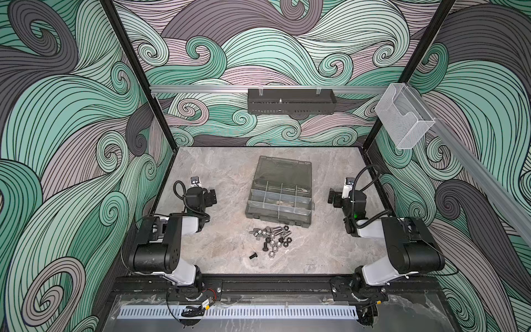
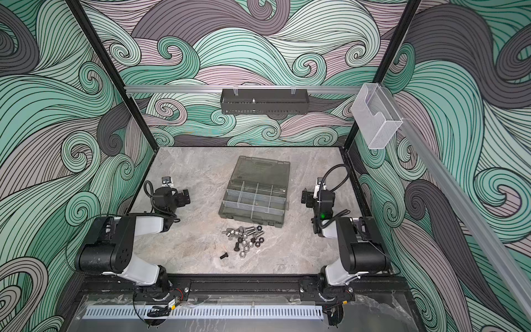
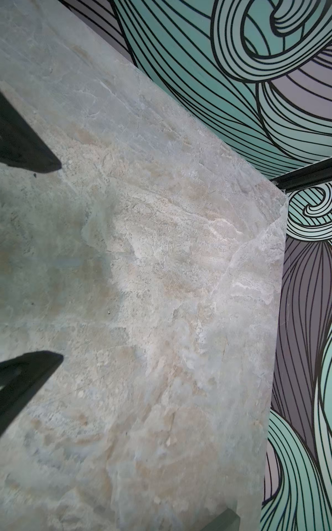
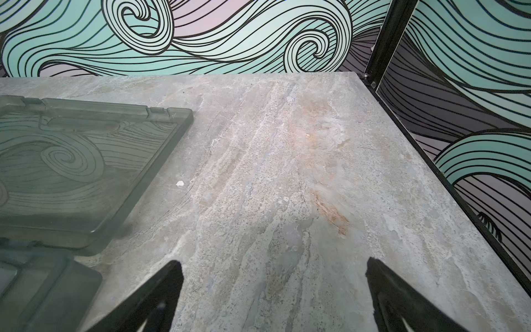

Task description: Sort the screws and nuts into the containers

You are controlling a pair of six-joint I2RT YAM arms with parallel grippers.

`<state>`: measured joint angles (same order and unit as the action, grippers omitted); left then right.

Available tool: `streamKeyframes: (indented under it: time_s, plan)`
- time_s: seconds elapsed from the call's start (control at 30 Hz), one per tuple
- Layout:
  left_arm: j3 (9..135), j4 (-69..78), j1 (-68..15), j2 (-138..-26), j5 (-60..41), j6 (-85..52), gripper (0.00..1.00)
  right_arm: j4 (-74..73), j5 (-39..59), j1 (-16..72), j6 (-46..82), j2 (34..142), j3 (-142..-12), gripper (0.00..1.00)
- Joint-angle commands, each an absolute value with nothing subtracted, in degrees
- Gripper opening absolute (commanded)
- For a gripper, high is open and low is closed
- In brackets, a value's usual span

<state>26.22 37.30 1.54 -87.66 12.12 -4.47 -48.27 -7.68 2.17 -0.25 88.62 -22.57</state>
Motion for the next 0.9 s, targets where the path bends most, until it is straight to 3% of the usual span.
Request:
streamKeyframes:
  time_s: [0.0,0.87]
  plan:
    - [26.8,38.3,1.8,-87.4,11.5,-4.0,0.99,-49.4,-7.4,2.2,-0.7,88.1,-22.8,1.00]
    - [27.1,38.0,1.9,-87.6,11.6,-4.0,0.99,-49.0,-7.1,2.0,-0.5,88.4,-23.1,1.00]
